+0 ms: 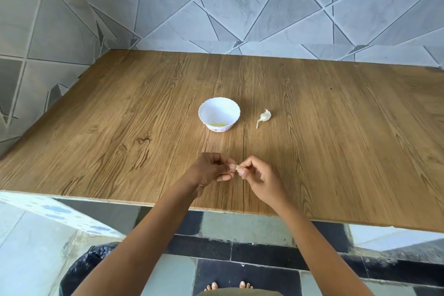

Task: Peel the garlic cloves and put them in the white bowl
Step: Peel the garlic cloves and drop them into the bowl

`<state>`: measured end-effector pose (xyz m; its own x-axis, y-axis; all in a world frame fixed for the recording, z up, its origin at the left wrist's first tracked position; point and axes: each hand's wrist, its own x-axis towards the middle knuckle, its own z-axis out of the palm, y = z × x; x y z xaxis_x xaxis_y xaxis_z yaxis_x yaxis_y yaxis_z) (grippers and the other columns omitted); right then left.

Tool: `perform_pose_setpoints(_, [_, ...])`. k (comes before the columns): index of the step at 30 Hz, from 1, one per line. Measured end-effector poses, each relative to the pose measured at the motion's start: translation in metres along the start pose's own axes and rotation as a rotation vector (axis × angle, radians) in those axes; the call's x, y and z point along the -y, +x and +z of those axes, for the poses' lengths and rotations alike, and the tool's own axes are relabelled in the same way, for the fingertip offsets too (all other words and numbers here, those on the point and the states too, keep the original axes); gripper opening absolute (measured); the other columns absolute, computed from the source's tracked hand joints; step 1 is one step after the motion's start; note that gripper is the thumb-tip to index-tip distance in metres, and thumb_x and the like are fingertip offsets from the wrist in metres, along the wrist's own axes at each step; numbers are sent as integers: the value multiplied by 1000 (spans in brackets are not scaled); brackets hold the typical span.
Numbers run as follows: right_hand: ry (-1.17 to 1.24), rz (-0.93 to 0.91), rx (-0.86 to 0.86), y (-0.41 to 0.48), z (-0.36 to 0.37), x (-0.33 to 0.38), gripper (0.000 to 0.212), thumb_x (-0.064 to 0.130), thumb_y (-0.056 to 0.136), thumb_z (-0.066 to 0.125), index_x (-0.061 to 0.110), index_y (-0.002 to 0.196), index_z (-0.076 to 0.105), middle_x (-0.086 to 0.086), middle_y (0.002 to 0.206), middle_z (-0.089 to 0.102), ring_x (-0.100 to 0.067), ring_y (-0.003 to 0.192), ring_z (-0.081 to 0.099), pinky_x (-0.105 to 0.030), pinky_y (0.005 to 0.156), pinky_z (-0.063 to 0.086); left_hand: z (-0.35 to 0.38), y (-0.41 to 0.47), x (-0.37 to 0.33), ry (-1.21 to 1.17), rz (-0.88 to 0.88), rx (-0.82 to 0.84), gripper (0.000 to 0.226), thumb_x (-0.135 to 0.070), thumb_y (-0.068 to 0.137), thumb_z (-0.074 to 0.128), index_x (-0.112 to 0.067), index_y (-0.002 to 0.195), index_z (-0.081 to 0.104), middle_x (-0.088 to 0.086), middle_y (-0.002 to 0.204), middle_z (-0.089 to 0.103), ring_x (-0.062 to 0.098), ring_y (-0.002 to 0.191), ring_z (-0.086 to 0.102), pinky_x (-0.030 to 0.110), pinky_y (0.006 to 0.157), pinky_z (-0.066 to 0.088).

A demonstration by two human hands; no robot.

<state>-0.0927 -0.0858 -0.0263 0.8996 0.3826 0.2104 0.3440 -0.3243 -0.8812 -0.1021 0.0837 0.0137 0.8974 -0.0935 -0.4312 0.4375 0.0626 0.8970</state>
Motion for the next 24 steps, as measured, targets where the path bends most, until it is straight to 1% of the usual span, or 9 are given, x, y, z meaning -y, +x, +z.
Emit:
perform_pose_setpoints(4, [234,319,105,8,-6,16,8,13,92,58,11,87,64,2,78,67,-4,67,61,-16,64,49,-1,3,3,95,108,-10,6,2,84,65,-5,85,66,4,73,67,7,67,66,16,64,53])
perform_pose_setpoints(9, [399,505,48,16,-5,21,12,13,91,59,3,90,66,-3,76,67,-5,61,59,-15,58,49,-1,7,3,137,173,-55,7,2,85,65,-4,89,67,5,75,68,8,70,66,17,66,53])
perform_pose_setpoints(11, [363,490,-1,16,-6,18,8,8,90,60,4,92,67,-3,78,68,-5,62,61,-14,59,50,-1,7,4,172,180,-85,8,1,84,66,-6,87,67,8,77,66,10,70,63,17,66,54])
perform_pose_setpoints(14, [117,387,-74,14,-7,5,8,6,84,68,12,89,70,1,78,69,-7,67,63,-19,63,52,-4,8,6,185,176,-126,8,2,83,66,-6,85,67,17,83,62,16,73,59,17,66,54])
perform_pose_setpoints(17, [-145,256,-112,13,-3,-1,10,29,78,75,24,72,68,8,67,68,-11,62,64,-33,60,54,-6,9,7,232,168,-131,8,3,82,67,-4,86,68,18,82,58,22,74,54,17,63,52])
perform_pose_setpoints(19, [-226,229,-156,13,0,1,31,43,80,68,19,61,63,6,57,64,-13,52,60,-35,52,50,-6,10,7,252,169,-137,10,5,82,66,-3,88,69,18,81,60,20,72,55,18,64,50])
perform_pose_setpoints(20, [-231,230,-161,13,1,3,36,43,84,64,15,61,62,6,56,64,-13,52,61,-35,52,50,-6,10,7,255,172,-140,10,5,82,66,-2,88,69,18,81,61,18,72,56,18,65,51])
perform_pose_setpoints(22, [-200,248,-134,15,2,6,27,31,89,62,11,71,66,5,66,68,-15,60,64,-32,57,52,-5,10,6,262,188,-142,11,6,81,67,-2,86,69,18,82,64,18,74,58,20,68,52])
perform_pose_setpoints(24, [-39,327,-80,17,1,9,8,18,90,62,13,89,69,1,81,70,-13,72,65,-23,64,53,-5,11,5,283,208,-158,12,6,79,68,-4,84,70,20,84,68,19,76,61,26,73,53])
